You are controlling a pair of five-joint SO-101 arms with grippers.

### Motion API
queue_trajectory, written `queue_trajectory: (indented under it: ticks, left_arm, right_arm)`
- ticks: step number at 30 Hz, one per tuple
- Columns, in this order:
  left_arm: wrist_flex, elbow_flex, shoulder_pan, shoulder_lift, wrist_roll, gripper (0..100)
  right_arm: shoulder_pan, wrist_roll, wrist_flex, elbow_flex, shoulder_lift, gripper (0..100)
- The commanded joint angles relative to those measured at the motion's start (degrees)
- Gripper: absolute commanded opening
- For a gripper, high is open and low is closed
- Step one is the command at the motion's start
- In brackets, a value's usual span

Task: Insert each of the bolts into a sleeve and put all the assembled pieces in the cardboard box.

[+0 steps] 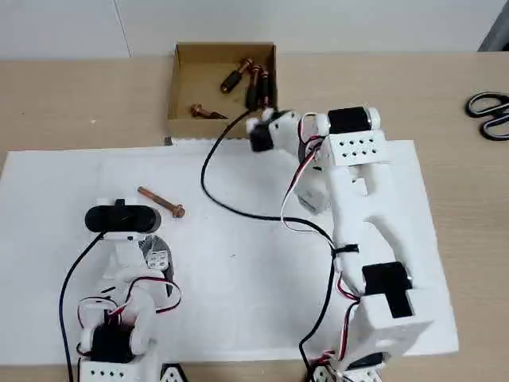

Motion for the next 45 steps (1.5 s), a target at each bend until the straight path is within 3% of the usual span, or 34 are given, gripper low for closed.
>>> queue_trajectory:
  ticks: [1, 12, 24, 39, 45]
  left_arm:
    - [-1.1, -0.3, 0.0, -0.5, -0.2, 1]
    - [-1.1, -0.3, 0.0, -0.5, -0.1, 1]
    - [-1.1, -0.3, 0.0, -0.5, -0.1, 1]
    - [-1.1, -0.3, 0.0, -0.5, -0.1, 1]
    - [-1.1, -0.3, 0.0, -0.5, -0.1, 1]
  right_arm:
    - [1.7, 8.4, -0.7, 0.3, -2.9, 23.1]
    - [5.4, 16.9, -1.3, 3.5, -2.9, 23.1]
    - [5.3, 16.9, -10.0, 11.7, -2.9, 23.1]
    - [5.3, 16.9, -5.7, 2.7, -3.5, 23.5]
    - [4.5, 16.7, -6.1, 2.5, -2.9, 28.9]
